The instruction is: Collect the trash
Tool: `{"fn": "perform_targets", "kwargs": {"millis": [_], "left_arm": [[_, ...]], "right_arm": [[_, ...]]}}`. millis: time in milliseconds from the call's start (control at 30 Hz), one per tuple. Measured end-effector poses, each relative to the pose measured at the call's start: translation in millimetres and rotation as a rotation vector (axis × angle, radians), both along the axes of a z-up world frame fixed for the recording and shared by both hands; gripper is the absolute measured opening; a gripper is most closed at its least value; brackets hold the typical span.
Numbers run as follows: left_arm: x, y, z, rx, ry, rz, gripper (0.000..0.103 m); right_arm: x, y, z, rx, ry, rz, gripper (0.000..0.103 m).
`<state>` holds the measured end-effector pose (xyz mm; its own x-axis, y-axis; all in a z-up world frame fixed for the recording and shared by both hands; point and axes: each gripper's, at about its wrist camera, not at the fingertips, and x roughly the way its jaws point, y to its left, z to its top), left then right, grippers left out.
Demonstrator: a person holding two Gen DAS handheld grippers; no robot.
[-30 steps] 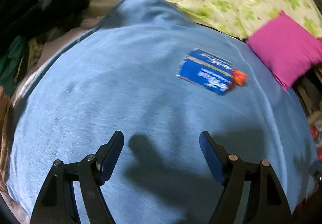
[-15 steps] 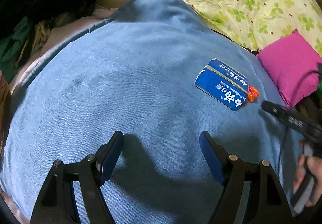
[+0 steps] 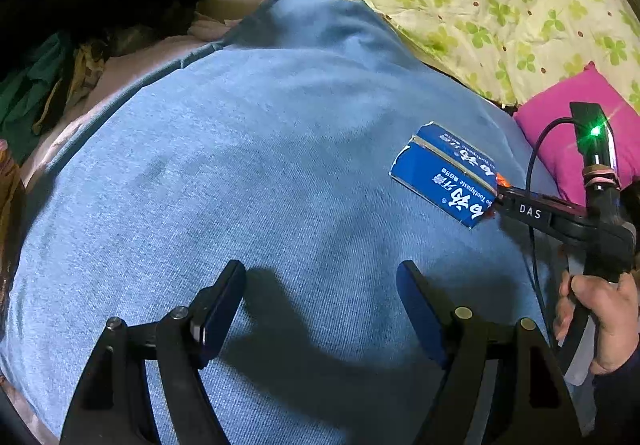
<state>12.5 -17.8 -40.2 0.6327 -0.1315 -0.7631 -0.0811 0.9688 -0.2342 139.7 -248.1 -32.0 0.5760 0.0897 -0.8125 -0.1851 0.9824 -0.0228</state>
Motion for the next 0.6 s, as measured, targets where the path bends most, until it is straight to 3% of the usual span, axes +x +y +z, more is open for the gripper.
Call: {"fn": "perform_targets", "kwargs": {"millis": [33,67,400,600], "left_arm": [[-0.2,-0.1,0.4,0.000,0.000,0.001,0.078],[-0.3,-0.1,0.6,0.001,-0.002,0.002,0.078],[-5.0,1.0,3.6,-0.018,-0.002,0.010,0.078],[-6.6,3.1,6.8,-0.027,-0.011,0.015,0.078]], "right_arm": [[-1.9,-0.2,-0.1,0.010,0.009,0.005,0.016],[-4.5,-0.5,0.4,0.006,0.011,0.003,0.008],[-39.2,-18.3,5.1,-0.003,0.065,-0.080,0.009],[-23.1,-24.6,16.1,0.124,0.046,-0.178,0.014]]}}
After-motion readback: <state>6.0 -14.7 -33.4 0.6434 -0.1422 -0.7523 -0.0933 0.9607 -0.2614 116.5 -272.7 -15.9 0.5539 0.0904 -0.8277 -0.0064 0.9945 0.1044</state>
